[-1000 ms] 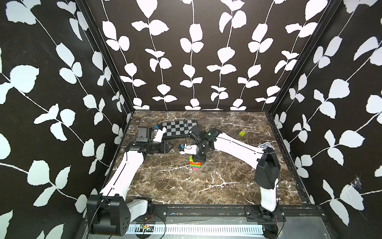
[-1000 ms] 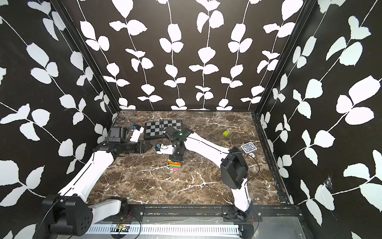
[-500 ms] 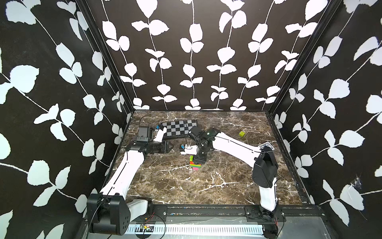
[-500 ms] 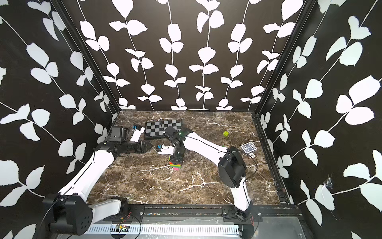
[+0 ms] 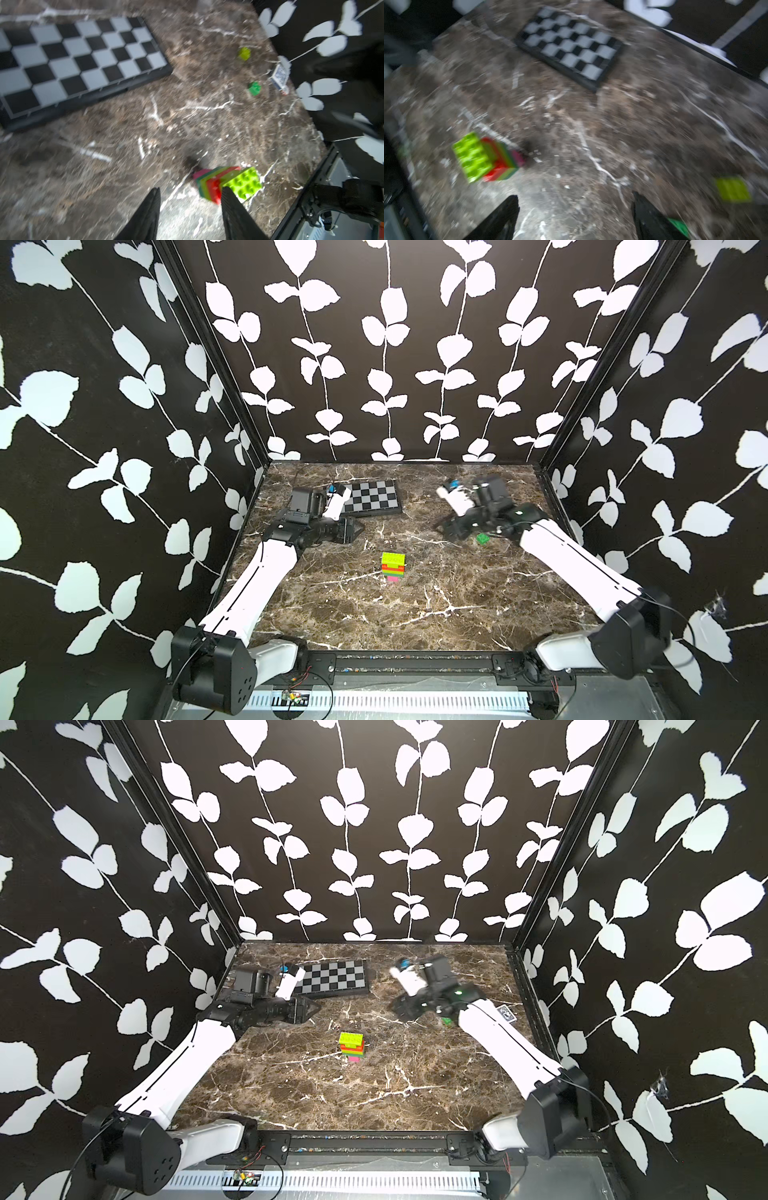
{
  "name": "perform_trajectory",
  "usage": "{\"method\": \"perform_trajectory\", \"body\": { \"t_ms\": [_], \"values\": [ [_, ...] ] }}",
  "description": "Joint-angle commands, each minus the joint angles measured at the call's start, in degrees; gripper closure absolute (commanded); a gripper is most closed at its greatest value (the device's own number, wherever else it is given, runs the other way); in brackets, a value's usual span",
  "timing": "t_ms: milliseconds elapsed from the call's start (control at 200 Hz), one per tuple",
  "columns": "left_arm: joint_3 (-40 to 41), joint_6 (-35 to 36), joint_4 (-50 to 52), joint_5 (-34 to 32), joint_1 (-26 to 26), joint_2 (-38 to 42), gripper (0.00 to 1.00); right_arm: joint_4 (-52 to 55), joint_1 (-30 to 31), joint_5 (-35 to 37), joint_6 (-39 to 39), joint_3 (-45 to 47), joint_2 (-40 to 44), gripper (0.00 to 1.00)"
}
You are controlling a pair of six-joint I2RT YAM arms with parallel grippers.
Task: Assemble a carrot with lego
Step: Pick up the lego brick from the center of the board.
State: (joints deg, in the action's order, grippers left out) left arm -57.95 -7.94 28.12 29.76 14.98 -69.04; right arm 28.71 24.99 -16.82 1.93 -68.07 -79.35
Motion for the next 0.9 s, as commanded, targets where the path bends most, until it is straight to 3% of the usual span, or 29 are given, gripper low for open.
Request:
{"method": "perform_trajectory", "body": {
  "t_ms": [0,125,350,670,895],
  "values": [
    [-3.59,-3.55,-6.23,0.96,2.15,-1.14,0.50,-8.37,-6.58,9.11,-14.42,5.98,-1.95,0.14],
    [-5.68,-4.22,-6.72,0.43,4.23,-3.22,0.50,-8.16,-10.84,17.78,-17.63,6.63,-7.07,0.14],
    [-6.25,-4.39,-6.06,0.42,4.90,-5.08,0.50,-11.99,-13.98,21.39,-21.26,4.62,-18.94,0.13],
    [-6.21,-3.84,-5.18,0.54,4.99,-5.92,0.50,-10.41,-14.81,13.94,-22.39,0.86,-28.74,0.18],
    [-6.03,-3.31,-4.65,0.52,5.01,-6.35,0.50,-8.81,-13.62,9.99,-21.15,3.39,-27.57,0.35]
  ]
}}
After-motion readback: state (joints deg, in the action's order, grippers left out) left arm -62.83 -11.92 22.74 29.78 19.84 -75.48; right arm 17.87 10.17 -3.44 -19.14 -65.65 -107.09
